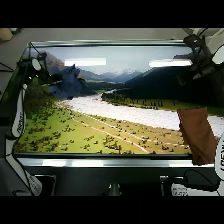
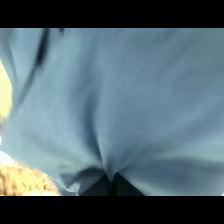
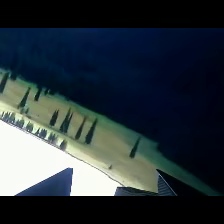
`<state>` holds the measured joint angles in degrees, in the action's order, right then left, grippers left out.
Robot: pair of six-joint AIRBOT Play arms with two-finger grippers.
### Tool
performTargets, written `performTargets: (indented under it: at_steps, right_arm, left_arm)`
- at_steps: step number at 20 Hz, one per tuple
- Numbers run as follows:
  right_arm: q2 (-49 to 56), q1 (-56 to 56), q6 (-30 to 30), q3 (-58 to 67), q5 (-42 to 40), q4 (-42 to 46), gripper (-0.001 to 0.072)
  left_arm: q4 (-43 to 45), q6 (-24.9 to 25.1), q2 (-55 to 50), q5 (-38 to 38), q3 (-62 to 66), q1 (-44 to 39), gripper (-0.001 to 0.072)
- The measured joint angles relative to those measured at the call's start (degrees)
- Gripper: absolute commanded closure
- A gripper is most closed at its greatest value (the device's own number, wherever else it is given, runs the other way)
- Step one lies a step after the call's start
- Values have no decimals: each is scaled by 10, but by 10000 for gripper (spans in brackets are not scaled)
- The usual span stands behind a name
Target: Fold the shirts.
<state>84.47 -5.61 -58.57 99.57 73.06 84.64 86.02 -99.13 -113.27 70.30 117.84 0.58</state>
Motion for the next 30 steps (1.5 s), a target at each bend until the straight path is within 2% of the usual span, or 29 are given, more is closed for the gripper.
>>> performTargets:
  at_steps: [3, 6, 8, 9, 12, 15, 18, 21, 23, 26, 30]
  right_arm:
    - [-40, 0, 15, 33, 2, -1, 191]
    - [-105, 0, 21, 52, 4, -3, 191]
    - [-154, 0, 25, 58, 12, -5, 206]
    - [-177, 0, 26, 60, 17, -5, 236]
    - [-243, 0, 27, 63, 35, -6, 236]
    - [-287, 0, 29, 64, 58, -6, 237]
    - [-297, 0, 26, 63, 104, -4, 249]
    - [-271, 0, 17, 48, 165, -3, 243]
    - [-243, 1, 14, 12, 186, -9, 203]
    - [-196, 1, 12, -71, 179, -43, 202]
    - [-143, 1, 17, -198, 133, -132, 152]
  left_arm:
    - [-39, 45, 114, -39, 10, -21, 684]
    - [-71, 82, 264, -88, -2, -78, 683]
    - [-82, 96, 353, -125, -19, -132, 684]
    - [-85, 100, 392, -148, -26, -161, 684]
    - [-91, 107, 459, -203, -37, -233, 684]
    - [-92, 108, 474, -215, -63, -279, 683]
    - [-93, 95, 461, -195, -133, -304, 683]
    - [-93, 61, 432, -180, -263, -323, 683]
    - [-95, 30, 406, -192, -367, -342, 683]
    - [-121, -6, 366, -219, -488, -364, 683]
    - [-148, -23, 339, -231, -542, -358, 683]
